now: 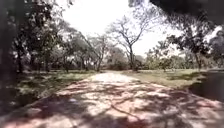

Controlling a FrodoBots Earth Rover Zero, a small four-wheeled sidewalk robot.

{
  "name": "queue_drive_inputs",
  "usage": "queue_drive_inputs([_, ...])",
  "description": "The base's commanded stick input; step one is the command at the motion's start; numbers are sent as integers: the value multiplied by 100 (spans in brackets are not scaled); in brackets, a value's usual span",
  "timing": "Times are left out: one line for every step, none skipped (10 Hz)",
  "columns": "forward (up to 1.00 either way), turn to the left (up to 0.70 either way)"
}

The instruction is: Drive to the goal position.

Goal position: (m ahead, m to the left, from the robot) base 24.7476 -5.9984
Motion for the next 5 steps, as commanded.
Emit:
queue_drive_inputs([70, 0])
queue_drive_inputs([70, 0])
queue_drive_inputs([70, 0])
queue_drive_inputs([70, 0])
queue_drive_inputs([70, 0])
